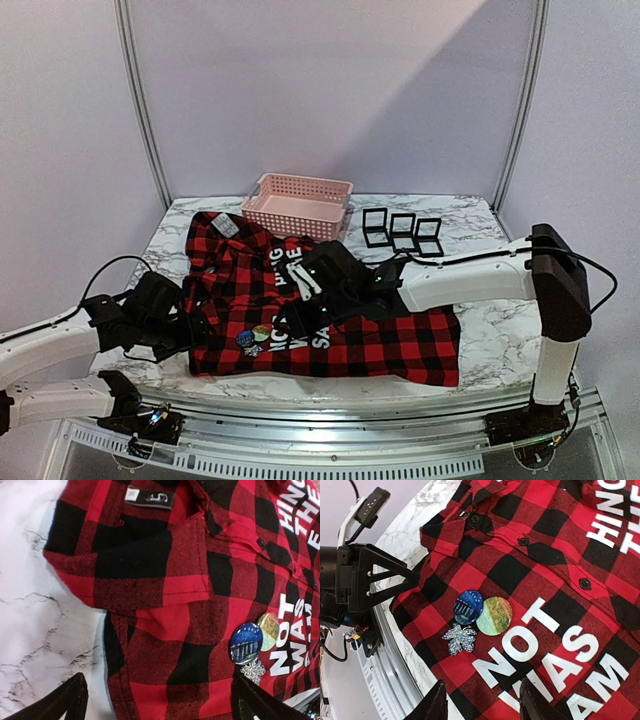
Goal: Remove the brooch from the garment
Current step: Smooth out the flattened clothing at the center of the board, then open the brooch with the flattened clothing.
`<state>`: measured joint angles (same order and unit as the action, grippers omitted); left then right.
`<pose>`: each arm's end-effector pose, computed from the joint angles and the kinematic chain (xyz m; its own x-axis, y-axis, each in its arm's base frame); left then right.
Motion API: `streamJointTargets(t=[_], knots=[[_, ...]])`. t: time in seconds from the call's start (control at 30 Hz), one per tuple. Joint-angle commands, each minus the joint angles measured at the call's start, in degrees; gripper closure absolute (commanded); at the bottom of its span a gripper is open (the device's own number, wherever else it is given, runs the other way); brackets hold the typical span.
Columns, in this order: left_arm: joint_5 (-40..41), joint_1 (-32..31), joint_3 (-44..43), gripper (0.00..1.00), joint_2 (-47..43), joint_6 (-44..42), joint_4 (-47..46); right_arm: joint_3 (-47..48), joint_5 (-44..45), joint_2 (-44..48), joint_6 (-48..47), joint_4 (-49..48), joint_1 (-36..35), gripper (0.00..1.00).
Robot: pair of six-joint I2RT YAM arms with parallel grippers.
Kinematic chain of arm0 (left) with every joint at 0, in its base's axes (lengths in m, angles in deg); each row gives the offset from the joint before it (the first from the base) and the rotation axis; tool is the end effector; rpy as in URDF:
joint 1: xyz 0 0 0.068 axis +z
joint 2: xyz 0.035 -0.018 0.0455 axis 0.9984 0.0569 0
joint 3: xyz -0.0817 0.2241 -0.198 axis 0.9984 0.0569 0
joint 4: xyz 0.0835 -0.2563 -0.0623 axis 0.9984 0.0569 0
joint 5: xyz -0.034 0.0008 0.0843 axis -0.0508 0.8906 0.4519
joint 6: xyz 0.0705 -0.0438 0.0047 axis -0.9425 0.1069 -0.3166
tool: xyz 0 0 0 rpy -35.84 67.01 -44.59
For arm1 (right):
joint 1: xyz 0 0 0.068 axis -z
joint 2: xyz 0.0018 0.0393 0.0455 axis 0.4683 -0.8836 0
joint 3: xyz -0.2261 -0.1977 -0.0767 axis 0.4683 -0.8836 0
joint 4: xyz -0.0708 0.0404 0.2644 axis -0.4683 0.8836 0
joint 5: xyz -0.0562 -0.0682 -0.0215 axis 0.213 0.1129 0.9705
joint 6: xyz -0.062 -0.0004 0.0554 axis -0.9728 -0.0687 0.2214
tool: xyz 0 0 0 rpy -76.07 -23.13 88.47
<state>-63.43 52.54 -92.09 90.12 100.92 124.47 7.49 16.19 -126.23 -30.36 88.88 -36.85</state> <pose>0.1361 -0.0837 0.1632 -0.8395 -0.3942 -0.3739 -0.2621 0.8966 -0.3569 0.2020 0.4498 0.2089 -0.7167 -0.3470 -0.6049 -0.6665 0.5960 0.4478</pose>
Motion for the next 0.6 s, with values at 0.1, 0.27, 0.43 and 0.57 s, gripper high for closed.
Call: streamJointTargets(t=[0.1,0.27,0.43,0.57], knots=[[-3.28,1.23,2.29,0.00,2.41,0.07,-6.57,3.59,1.26,-4.25,-6.30,-4.56,-1.13,0.56],[-4.85,1.23,3.36,0.04,3.14,0.89,-9.15,3.72,0.15,-6.14,-8.76,-8.10,-1.66,0.57],[-5.34,1.24,4.60,0.14,3.03,1.77,-10.48,4.92,2.22,-8.63,-12.72,-8.77,-3.61,0.61],[-5.34,1.24,5.74,0.26,2.93,2.47,-10.84,6.65,2.42,-11.02,-13.91,-8.73,-4.17,0.65]])
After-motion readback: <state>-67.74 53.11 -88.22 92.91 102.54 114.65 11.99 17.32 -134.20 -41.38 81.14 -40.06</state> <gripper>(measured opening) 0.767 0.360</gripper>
